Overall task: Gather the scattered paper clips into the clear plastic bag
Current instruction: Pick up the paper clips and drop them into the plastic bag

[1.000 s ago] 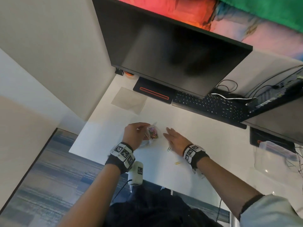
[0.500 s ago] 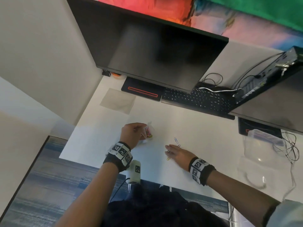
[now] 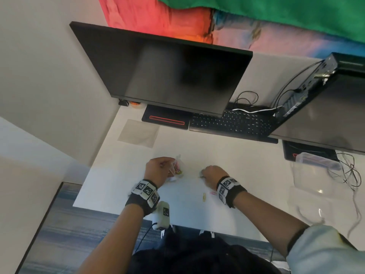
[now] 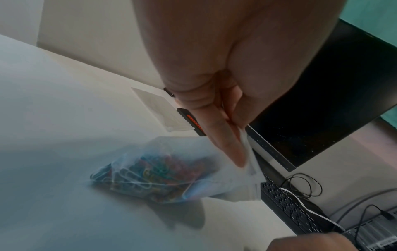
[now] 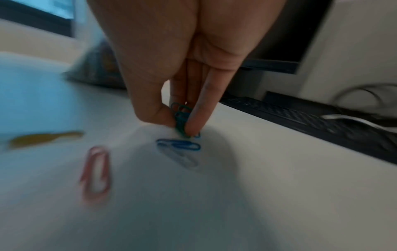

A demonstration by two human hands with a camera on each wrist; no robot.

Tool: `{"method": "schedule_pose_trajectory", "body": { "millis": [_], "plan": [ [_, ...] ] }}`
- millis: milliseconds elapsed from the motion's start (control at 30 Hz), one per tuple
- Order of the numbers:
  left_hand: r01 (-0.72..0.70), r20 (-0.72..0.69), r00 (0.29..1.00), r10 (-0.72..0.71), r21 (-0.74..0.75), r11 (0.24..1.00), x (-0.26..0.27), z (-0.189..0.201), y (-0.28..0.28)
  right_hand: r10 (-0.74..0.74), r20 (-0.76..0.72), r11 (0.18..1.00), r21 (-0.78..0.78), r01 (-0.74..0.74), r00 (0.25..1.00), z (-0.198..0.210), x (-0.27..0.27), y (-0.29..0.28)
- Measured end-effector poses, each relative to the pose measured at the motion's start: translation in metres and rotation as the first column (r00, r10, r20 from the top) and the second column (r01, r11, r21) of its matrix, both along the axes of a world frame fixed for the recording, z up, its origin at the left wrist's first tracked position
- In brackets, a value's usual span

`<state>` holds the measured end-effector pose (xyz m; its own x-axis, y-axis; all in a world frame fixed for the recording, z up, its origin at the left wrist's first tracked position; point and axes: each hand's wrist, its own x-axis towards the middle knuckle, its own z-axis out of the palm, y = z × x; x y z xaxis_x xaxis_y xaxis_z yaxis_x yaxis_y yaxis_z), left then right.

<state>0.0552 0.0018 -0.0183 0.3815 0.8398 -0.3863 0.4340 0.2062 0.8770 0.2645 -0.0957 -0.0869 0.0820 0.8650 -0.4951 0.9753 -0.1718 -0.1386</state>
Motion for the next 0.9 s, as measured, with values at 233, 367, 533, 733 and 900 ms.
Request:
{"method": "schedule_pose_trajectory", "body": {
  "millis": [233,367,533,733,900],
  "plan": [
    [0.015,-0.012,1.0,-0.015,-0.007,1.0,0.001,-0.001,0.001,-0.623,-0.685,0.57,-0.066,0.819,0.378,0.039,0.023,0.02],
    [0.042,-0.022,0.999,-0.042,0.008,0.999,0.005,0.0,0.002,-0.461,-0.875,0.6,-0.184,0.779,0.149,0.061,-0.008,0.033],
    [0.052,-0.008,0.999,-0.052,-0.017,0.998,0.008,0.007,0.001,-0.278,-0.775,0.826,0.109,0.554,0.567,0.058,-0.041,0.04],
    [0.096,-0.042,0.995,-0.094,0.057,0.994,0.004,0.005,0.006,-0.269,-0.774,0.722,0.233,0.652,0.574,0.059,-0.009,0.032],
    [0.04,0.015,0.999,-0.041,0.017,0.999,0.004,0.006,0.005,-0.436,-0.337,0.824,0.222,0.521,0.834,0.013,0.044,-0.01]
  ]
}}
